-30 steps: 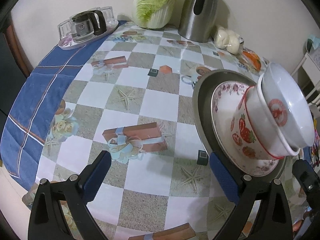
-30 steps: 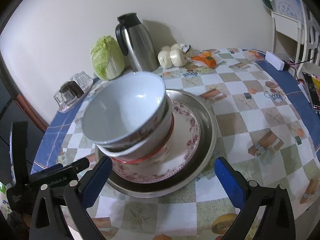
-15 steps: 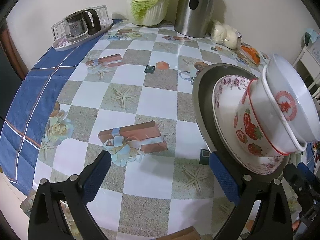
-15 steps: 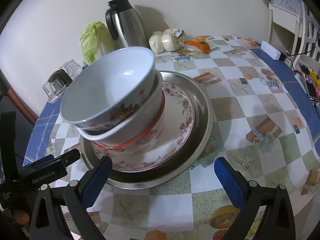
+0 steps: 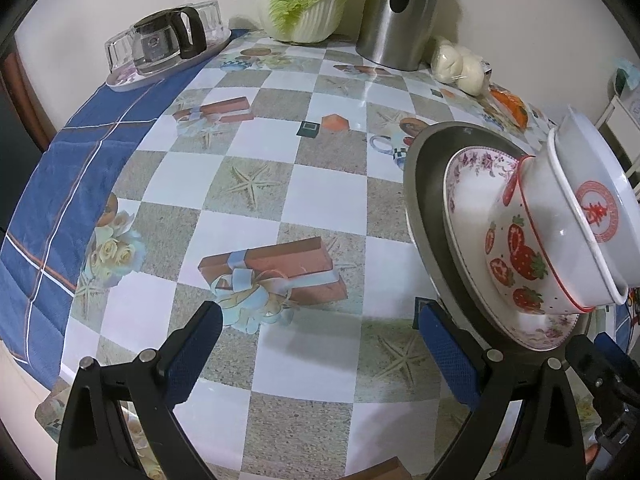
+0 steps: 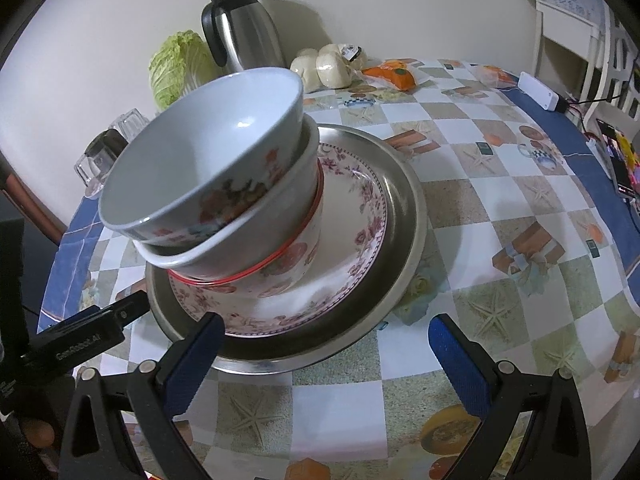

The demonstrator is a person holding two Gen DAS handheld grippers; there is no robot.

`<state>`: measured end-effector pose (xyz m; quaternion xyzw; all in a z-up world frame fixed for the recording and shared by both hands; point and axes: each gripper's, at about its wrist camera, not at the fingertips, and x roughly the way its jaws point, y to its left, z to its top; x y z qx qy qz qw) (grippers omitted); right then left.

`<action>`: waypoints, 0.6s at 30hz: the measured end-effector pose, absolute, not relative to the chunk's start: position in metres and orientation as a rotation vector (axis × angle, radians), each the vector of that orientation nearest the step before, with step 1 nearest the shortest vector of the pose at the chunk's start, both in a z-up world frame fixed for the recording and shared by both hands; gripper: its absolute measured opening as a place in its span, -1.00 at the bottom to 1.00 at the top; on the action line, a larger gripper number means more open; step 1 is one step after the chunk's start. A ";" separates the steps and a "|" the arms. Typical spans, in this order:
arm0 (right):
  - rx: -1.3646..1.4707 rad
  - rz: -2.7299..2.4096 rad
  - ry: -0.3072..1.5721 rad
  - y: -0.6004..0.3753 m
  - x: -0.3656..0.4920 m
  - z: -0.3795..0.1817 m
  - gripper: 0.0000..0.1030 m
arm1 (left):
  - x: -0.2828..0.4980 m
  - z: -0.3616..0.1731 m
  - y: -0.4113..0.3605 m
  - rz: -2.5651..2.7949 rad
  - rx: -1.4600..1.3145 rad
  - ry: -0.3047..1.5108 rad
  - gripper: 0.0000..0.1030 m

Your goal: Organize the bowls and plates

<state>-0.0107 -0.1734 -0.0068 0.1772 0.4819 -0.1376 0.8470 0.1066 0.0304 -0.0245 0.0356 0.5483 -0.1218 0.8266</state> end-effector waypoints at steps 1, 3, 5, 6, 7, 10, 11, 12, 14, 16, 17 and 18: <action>0.373 -0.291 1.020 -0.173 -0.011 -0.007 1.00 | 0.107 -0.024 0.031 -0.257 0.075 1.164 0.92; 0.375 -0.295 1.025 -0.173 -0.010 -0.009 1.00 | 0.107 -0.024 0.032 -0.256 0.074 1.164 0.92; 0.376 -0.299 1.027 -0.173 -0.010 -0.009 1.00 | 0.107 -0.024 0.032 -0.255 0.076 1.165 0.92; 0.376 -0.299 1.028 -0.173 -0.010 -0.010 1.00 | 0.107 -0.024 0.033 -0.254 0.077 1.167 0.92; 0.374 -0.299 1.029 -0.172 -0.010 -0.010 1.00 | 0.107 -0.025 0.033 -0.254 0.077 1.168 0.92; 0.371 -0.299 1.034 -0.171 -0.009 -0.011 1.00 | 0.107 -0.025 0.033 -0.254 0.077 1.172 0.92; 0.370 -0.299 1.035 -0.170 -0.009 -0.012 1.00 | 0.107 -0.025 0.033 -0.254 0.076 1.173 0.92; 0.370 -0.300 1.037 -0.170 -0.009 -0.012 1.00 | 0.107 -0.025 0.034 -0.254 0.075 1.173 0.92; 0.368 -0.302 1.039 -0.170 -0.009 -0.013 1.00 | 0.107 -0.025 0.034 -0.258 0.075 1.172 0.92; 0.368 -0.304 1.042 -0.169 -0.009 -0.013 1.00 | 0.107 -0.025 0.034 -0.263 0.078 1.170 0.92; 0.368 -0.305 1.044 -0.169 -0.008 -0.013 1.00 | 0.107 -0.024 0.033 -0.266 0.081 1.169 0.92; 0.367 -0.305 1.045 -0.168 -0.008 -0.014 1.00 | 0.107 -0.024 0.033 -0.270 0.085 1.167 0.92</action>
